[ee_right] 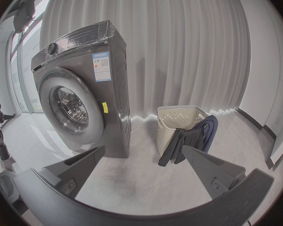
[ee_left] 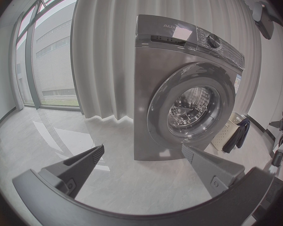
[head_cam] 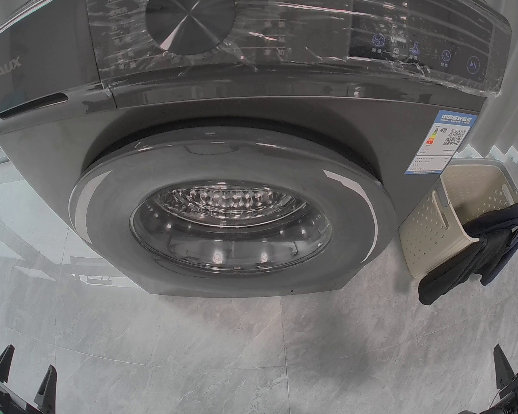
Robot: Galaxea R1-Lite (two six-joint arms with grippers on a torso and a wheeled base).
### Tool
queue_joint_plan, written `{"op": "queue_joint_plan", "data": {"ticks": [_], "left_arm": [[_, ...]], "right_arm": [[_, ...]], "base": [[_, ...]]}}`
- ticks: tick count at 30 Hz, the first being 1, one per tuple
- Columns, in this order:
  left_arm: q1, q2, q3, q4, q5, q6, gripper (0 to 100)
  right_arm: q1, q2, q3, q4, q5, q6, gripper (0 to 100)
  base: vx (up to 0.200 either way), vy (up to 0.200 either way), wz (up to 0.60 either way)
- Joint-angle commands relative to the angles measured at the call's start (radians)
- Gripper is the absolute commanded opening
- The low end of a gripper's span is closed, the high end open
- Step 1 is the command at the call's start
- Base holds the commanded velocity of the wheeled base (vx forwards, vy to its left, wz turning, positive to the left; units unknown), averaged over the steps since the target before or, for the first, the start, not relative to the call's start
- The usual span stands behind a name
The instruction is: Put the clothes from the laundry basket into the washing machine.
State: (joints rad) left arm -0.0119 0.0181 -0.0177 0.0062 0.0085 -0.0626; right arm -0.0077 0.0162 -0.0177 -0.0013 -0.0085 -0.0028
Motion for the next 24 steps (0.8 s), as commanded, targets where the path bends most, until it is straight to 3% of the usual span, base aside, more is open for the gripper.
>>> {"op": "queue_joint_plan", "data": {"ticks": [1, 7, 24], "left_arm": [[0.000, -0.015, 0.016, 0.000, 0.001, 0.000, 100], [0.000, -0.015, 0.016, 0.000, 0.001, 0.000, 100], [0.000, -0.015, 0.016, 0.000, 0.001, 0.000, 100]], "right_arm": [[0.000, -0.016, 0.018, 0.000, -0.001, 0.000, 100], [-0.002, -0.015, 0.018, 0.001, -0.002, -0.005, 100], [-0.002, -0.016, 0.002, -0.020, -0.004, -0.010, 100]], "base": [[0.000, 0.000, 0.00], [0.000, 0.167, 0.00], [0.000, 0.000, 0.00]]}}
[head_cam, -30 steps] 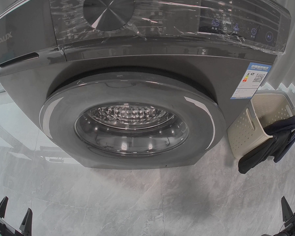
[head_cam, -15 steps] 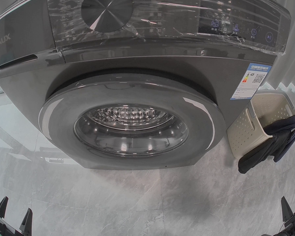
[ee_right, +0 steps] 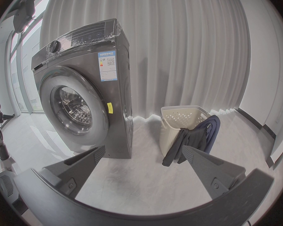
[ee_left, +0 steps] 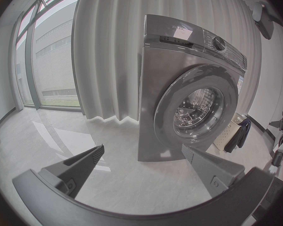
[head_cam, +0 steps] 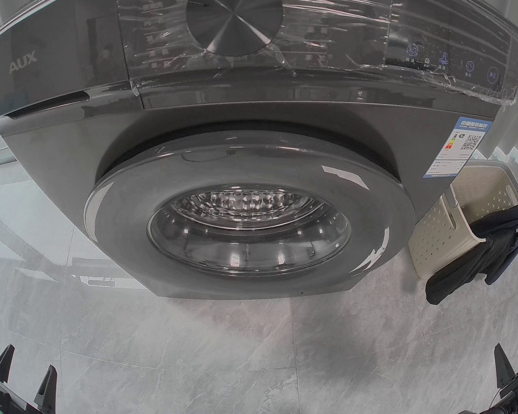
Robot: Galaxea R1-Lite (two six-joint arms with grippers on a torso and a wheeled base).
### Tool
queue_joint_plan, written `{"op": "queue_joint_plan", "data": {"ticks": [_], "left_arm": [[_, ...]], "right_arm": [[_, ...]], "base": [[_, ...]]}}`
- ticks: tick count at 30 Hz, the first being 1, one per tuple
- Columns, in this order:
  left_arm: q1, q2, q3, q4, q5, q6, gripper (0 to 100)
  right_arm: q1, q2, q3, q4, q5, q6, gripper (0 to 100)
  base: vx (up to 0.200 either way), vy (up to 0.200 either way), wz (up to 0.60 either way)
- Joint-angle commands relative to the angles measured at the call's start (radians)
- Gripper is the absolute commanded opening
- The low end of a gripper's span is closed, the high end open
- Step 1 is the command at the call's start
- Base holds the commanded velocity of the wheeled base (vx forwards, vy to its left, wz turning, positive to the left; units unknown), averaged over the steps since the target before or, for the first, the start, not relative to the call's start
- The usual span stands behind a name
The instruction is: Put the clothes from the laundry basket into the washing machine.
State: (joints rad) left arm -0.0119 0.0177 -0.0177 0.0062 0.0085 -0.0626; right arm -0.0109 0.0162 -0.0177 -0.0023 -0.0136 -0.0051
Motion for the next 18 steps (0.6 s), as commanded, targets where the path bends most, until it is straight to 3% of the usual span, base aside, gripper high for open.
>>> {"op": "queue_joint_plan", "data": {"ticks": [1, 2, 3, 4, 7, 9, 13, 14, 15, 16, 18], "left_arm": [[0.000, -0.015, 0.016, 0.000, 0.001, 0.000, 100], [0.000, -0.015, 0.016, 0.000, 0.001, 0.000, 100], [0.000, -0.015, 0.016, 0.000, 0.001, 0.000, 100], [0.000, -0.015, 0.016, 0.000, 0.001, 0.000, 100], [0.000, -0.015, 0.016, 0.000, 0.001, 0.000, 100], [0.000, -0.015, 0.016, 0.000, 0.001, 0.000, 100], [0.000, -0.015, 0.016, 0.000, 0.001, 0.000, 100], [0.000, -0.015, 0.016, 0.000, 0.001, 0.000, 100], [0.000, -0.015, 0.016, 0.000, 0.001, 0.000, 100], [0.000, -0.015, 0.016, 0.000, 0.001, 0.000, 100], [0.000, -0.015, 0.016, 0.000, 0.001, 0.000, 100]], "right_arm": [[0.000, -0.015, -0.051, -0.044, 0.000, -0.004, 100], [0.000, -0.012, -0.076, -0.048, 0.000, 0.001, 100], [0.012, 0.061, -0.191, -0.048, 0.000, 0.022, 100], [0.026, 0.128, -0.220, -0.038, 0.004, 0.042, 100], [0.057, 0.240, -0.209, -0.022, 0.029, 0.070, 100], [0.095, 0.390, -0.169, -0.062, 0.072, 0.076, 100], [0.164, 0.663, -0.180, -0.285, 0.090, 0.062, 100], [0.164, 0.663, -0.180, -0.285, 0.090, 0.062, 100], [0.216, 0.786, -0.188, -0.367, 0.089, 0.065, 100], [0.219, 0.795, -0.188, -0.372, 0.089, 0.065, 100], [0.324, 0.941, -0.199, -0.482, 0.089, 0.099, 100]], "base": [[0.000, 0.000, 0.00], [0.000, 0.000, 0.00], [0.000, 0.000, 0.00], [0.000, 0.000, 0.00], [0.000, 0.000, 0.00], [0.000, 0.000, 0.00], [0.000, 0.000, 0.00], [0.000, 0.000, 0.00], [0.000, 0.000, 0.00], [0.000, 0.000, 0.00], [0.000, 0.000, 0.00]]}}
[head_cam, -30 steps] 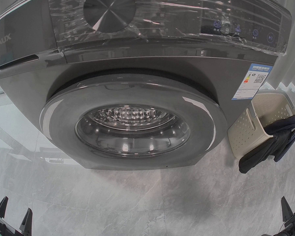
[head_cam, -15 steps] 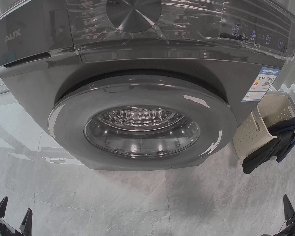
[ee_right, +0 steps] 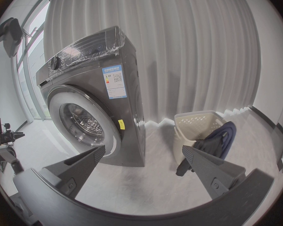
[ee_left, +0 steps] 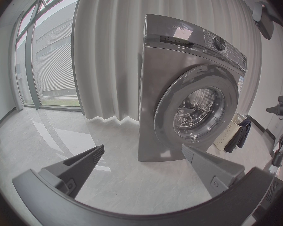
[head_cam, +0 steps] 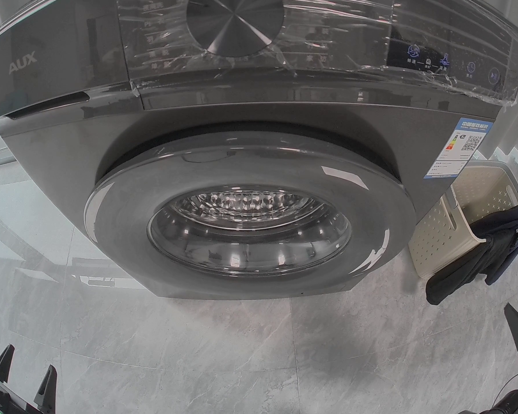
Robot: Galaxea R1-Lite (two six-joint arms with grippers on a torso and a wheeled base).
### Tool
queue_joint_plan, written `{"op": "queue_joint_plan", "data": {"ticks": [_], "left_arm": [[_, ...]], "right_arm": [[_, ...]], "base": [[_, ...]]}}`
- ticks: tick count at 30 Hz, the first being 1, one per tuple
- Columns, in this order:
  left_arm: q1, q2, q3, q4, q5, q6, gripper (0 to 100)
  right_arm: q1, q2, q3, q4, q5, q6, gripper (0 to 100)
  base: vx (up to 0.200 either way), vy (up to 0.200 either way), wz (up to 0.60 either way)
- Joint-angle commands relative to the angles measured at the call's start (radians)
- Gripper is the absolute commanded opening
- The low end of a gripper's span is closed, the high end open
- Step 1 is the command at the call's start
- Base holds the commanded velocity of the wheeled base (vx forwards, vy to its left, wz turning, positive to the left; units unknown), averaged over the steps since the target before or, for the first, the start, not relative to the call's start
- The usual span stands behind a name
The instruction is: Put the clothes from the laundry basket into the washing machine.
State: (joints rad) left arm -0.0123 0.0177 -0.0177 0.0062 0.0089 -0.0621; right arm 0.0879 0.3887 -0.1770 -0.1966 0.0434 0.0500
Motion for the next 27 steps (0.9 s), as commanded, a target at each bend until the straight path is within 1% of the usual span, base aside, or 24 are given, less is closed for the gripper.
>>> {"op": "queue_joint_plan", "data": {"ticks": [1, 3, 4, 5, 6, 9, 11, 12, 13, 14, 18, 20, 22, 23, 27], "left_arm": [[0.000, -0.015, 0.016, 0.000, 0.000, -0.001, 100], [0.000, -0.015, 0.016, 0.000, 0.000, -0.001, 100], [0.000, -0.015, 0.016, 0.000, 0.000, -0.001, 100], [0.000, -0.015, 0.016, 0.000, 0.000, -0.001, 100], [0.000, -0.015, 0.016, 0.000, 0.000, -0.001, 100], [0.000, -0.015, 0.016, 0.000, 0.000, -0.001, 100], [0.000, -0.015, 0.016, 0.000, 0.000, -0.001, 100], [0.000, -0.015, 0.016, 0.000, 0.000, -0.001, 100], [0.000, -0.015, 0.016, 0.000, 0.000, -0.001, 100], [0.000, -0.015, 0.016, 0.000, 0.000, -0.001, 100], [0.000, -0.015, 0.016, 0.000, 0.000, -0.001, 100], [0.000, -0.015, 0.016, 0.000, 0.000, -0.001, 100], [0.000, -0.015, 0.016, 0.000, 0.000, -0.001, 100], [0.000, -0.015, 0.016, 0.000, 0.000, -0.001, 100], [0.000, -0.015, 0.016, 0.000, 0.000, -0.001, 100]], "right_arm": [[0.268, 0.613, -0.041, -0.326, 0.027, 0.073, 100], [0.328, 0.684, -0.053, -0.386, 0.018, 0.128, 100], [0.345, 0.710, -0.062, -0.406, 0.015, 0.143, 100], [0.345, 0.710, -0.062, -0.406, 0.015, 0.143, 100], [0.366, 0.753, -0.081, -0.431, 0.013, 0.149, 100], [0.372, 0.788, -0.113, -0.431, 0.016, 0.146, 100], [0.405, 0.815, -0.142, -0.431, 0.015, 0.134, 100], [0.424, 0.822, -0.153, -0.431, 0.010, 0.134, 100], [0.426, 0.823, -0.154, -0.431, 0.010, 0.134, 100], [0.443, 0.840, -0.182, -0.428, 0.010, 0.134, 100], [0.441, 0.892, -0.220, -0.435, 0.013, 0.131, 100], [0.438, 0.932, -0.257, -0.437, 0.015, 0.113, 100], [0.438, 0.935, -0.259, -0.437, 0.015, 0.113, 100], [0.437, 0.964, -0.285, -0.437, 0.015, 0.105, 100], [0.437, 0.987, -0.315, -0.437, 0.016, 0.103, 100]], "base": [[0.000, 0.000, 0.00], [0.000, 0.000, 0.00], [0.000, 0.000, 0.00], [0.000, 0.000, 0.00], [0.000, 0.000, 0.00], [0.000, 0.000, 0.00], [0.000, 0.000, 0.00], [0.000, 0.000, 0.00], [0.000, 0.000, 0.00], [0.000, 0.000, 0.00], [0.000, 0.000, 0.00], [0.000, 0.000, 0.00], [0.000, 0.000, 0.00], [0.000, 0.000, 0.00], [0.000, 0.000, 0.00]]}}
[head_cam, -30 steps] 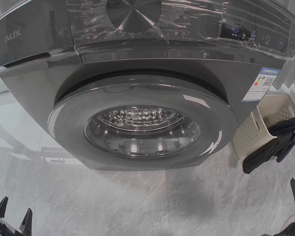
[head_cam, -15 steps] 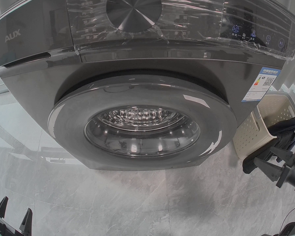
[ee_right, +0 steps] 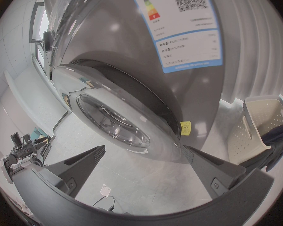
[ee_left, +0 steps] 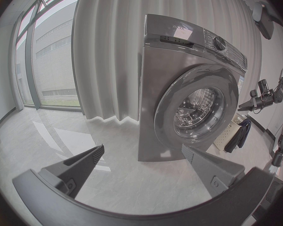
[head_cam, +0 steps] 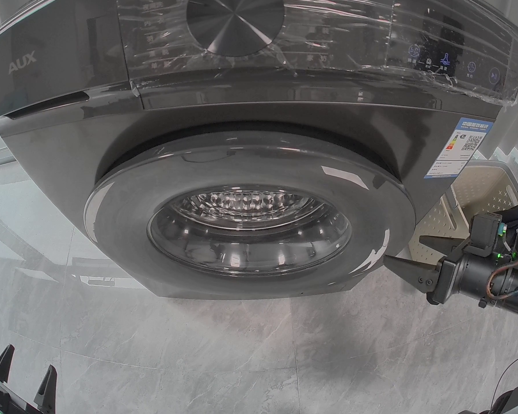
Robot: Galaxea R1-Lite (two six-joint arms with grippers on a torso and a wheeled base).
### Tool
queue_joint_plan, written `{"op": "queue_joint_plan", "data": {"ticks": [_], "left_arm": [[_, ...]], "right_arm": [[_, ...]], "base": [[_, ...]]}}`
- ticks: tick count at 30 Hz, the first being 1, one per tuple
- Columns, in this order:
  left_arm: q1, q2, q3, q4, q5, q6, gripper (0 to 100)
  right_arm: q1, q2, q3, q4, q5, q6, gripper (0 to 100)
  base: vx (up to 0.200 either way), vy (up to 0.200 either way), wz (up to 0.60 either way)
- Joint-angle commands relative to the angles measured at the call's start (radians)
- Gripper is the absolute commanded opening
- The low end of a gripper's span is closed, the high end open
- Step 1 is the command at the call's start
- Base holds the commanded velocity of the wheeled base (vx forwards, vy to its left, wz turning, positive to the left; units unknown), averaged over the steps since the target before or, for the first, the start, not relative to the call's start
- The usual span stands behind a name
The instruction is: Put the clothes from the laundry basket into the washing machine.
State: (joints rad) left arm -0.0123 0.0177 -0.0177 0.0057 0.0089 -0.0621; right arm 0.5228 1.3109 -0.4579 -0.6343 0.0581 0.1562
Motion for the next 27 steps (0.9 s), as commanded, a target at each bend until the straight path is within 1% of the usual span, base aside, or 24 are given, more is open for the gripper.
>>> {"op": "queue_joint_plan", "data": {"ticks": [1, 6, 10, 13, 17, 19, 22, 24, 27], "left_arm": [[0.000, -0.015, 0.016, 0.000, 0.000, -0.001, 100], [0.000, -0.015, 0.016, 0.000, 0.000, -0.001, 100], [0.000, -0.015, 0.016, 0.000, 0.000, -0.001, 100], [0.000, -0.015, 0.016, 0.000, 0.000, -0.001, 100], [0.000, -0.015, 0.016, 0.000, 0.000, -0.001, 100], [0.000, -0.015, 0.015, 0.000, 0.000, -0.001, 100], [0.000, -0.015, 0.016, 0.000, 0.000, -0.001, 100], [0.000, -0.015, 0.015, 0.000, 0.000, -0.001, 100], [0.000, -0.015, 0.016, 0.000, 0.000, -0.001, 100]], "right_arm": [[0.003, 0.071, -0.047, 0.001, 0.003, -0.003, 100], [0.013, 0.100, -0.076, 0.001, 0.009, -0.006, 100], [0.016, 0.103, -0.070, 0.001, 0.020, -0.020, 100], [0.023, 0.093, -0.045, 0.004, 0.042, -0.020, 100], [0.057, 0.018, 0.030, 0.007, 0.066, -0.024, 100], [0.062, -0.018, 0.064, 0.011, 0.066, -0.024, 100], [0.057, -0.039, 0.085, 0.011, 0.066, -0.023, 100], [0.051, -0.038, 0.082, 0.010, 0.066, -0.023, 100], [0.039, -0.024, 0.038, 0.004, 0.062, -0.021, 100]], "base": [[0.000, 0.000, 0.00], [0.000, 0.000, 0.00], [0.000, 0.000, 0.00], [0.000, 0.000, 0.00], [0.000, 0.000, 0.00], [-0.200, 0.000, 0.00], [-0.200, 0.000, 0.00], [-0.100, 0.000, 0.00], [0.000, 0.000, 0.00]]}}
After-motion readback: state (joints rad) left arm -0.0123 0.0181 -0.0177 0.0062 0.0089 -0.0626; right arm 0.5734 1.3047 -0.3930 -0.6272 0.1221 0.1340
